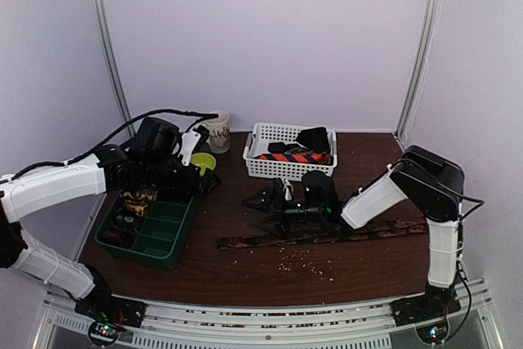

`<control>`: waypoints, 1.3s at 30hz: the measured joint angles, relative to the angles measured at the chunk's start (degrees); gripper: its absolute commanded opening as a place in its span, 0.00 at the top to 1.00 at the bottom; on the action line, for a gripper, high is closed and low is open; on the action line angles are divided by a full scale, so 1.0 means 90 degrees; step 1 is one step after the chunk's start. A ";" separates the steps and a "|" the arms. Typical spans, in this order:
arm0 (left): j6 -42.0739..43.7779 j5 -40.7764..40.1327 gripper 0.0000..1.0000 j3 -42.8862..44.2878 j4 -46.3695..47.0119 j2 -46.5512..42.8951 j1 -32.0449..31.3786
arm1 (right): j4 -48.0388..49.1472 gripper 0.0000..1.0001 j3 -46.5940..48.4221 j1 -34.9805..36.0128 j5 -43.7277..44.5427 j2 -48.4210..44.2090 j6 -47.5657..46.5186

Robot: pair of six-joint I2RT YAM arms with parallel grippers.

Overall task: Roll the ties
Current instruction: Smooth out the tie at the center of the board.

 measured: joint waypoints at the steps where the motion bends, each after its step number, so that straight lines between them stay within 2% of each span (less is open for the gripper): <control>1: 0.0000 0.0002 0.02 0.0002 0.0000 0.0007 0.0000 | 0.0087 0.00 -0.0058 0.0000 -0.0002 0.0061 0.0027; 11: 0.0000 0.0024 0.02 0.0005 0.0000 0.0041 0.0000 | 0.0750 0.00 -0.0386 -0.0017 -0.0027 0.0413 0.0306; 21: -0.0002 0.0131 0.02 0.0097 0.0005 0.0248 0.0002 | 0.0702 0.00 -0.1141 -0.0435 -0.0058 -0.0964 0.0204; 28: 0.0000 0.0182 0.02 0.0121 0.0005 0.0306 0.0002 | 0.0831 0.01 -0.1608 -0.0704 -0.0056 -0.0641 0.0151; 35: 0.0015 0.0231 0.02 0.0187 0.0005 0.0311 0.0002 | 0.1814 0.00 -0.1960 -0.0729 -0.0078 -0.0219 0.0432; 39: 0.0168 0.0576 0.02 0.0206 0.0078 0.0410 -0.0005 | 0.1911 0.00 -0.2118 -0.0741 -0.0119 -0.0355 0.0566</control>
